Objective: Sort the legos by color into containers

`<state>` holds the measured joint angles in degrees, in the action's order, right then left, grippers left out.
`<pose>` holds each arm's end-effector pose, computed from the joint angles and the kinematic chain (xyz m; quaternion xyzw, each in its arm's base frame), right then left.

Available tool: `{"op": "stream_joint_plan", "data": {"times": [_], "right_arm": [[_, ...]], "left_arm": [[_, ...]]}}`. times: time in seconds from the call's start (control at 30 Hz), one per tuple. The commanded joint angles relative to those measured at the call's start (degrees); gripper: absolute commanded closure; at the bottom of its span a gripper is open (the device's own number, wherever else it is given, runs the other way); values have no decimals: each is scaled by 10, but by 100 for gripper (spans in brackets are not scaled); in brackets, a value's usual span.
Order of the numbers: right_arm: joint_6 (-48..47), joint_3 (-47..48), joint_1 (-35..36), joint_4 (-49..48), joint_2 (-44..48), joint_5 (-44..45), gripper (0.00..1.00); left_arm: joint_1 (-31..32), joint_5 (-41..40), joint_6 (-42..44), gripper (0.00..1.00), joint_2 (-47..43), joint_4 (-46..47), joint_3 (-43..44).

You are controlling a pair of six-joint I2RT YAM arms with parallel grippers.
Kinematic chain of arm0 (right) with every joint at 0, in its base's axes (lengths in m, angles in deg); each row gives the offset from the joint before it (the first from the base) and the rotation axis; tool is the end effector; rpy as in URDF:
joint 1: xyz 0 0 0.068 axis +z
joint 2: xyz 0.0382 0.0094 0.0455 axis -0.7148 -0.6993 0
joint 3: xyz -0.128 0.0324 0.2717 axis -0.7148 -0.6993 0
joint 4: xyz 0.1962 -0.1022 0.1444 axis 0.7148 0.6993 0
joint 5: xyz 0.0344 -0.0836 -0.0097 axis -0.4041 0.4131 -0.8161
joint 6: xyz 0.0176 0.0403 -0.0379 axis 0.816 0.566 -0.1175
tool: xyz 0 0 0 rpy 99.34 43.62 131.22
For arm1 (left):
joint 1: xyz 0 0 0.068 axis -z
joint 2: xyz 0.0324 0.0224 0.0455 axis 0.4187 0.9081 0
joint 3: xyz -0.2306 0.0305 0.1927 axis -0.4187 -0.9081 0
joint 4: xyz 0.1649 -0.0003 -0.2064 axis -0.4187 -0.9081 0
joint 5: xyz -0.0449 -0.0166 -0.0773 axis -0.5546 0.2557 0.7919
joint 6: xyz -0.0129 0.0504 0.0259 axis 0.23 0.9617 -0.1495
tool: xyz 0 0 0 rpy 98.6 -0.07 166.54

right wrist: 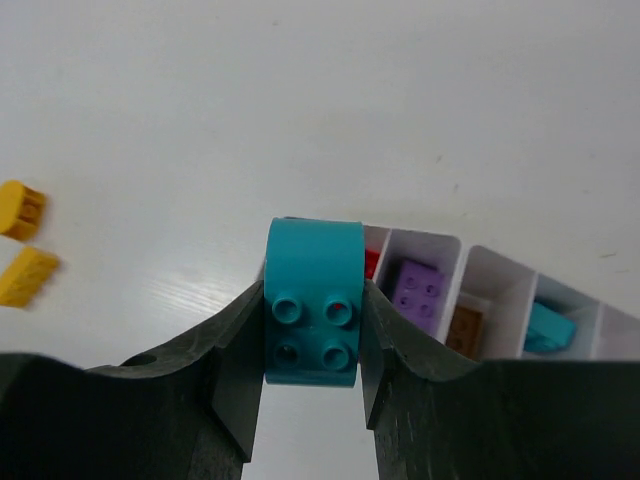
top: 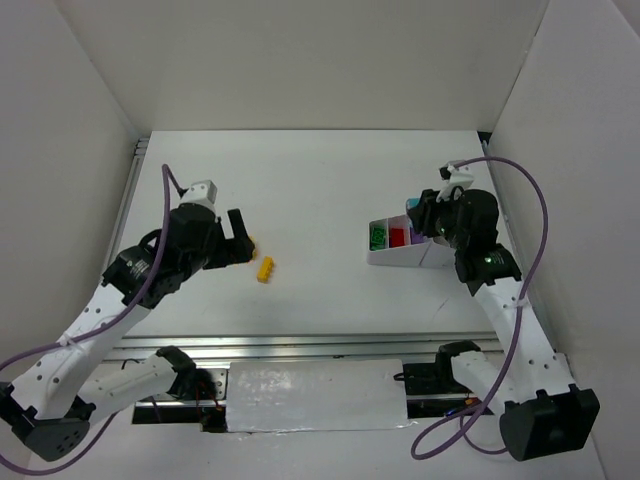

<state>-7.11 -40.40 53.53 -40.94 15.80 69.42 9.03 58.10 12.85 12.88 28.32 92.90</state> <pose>0.1950 0.0335 0.3507 -0.0713 0.8096 0.1232 0.5695 0.1482 -0.0839 0.3991 -0.1217 0.8670 -0.1707 0.4521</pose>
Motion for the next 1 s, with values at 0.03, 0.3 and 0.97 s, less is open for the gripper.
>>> {"op": "stream_joint_plan", "data": {"times": [0.03,0.3,0.97], "right_arm": [[-129,68,-41,83,-41,13,100],[-200,127,-111,122,-110,21,100],[-205,67,-220,89,-159,6,96]], "left_arm": [[-7,-15,85,0,-41,-32,-56],[-10,23,105,0,-72,15,-100],[-10,37,108,0,-131,33,-115]]}}
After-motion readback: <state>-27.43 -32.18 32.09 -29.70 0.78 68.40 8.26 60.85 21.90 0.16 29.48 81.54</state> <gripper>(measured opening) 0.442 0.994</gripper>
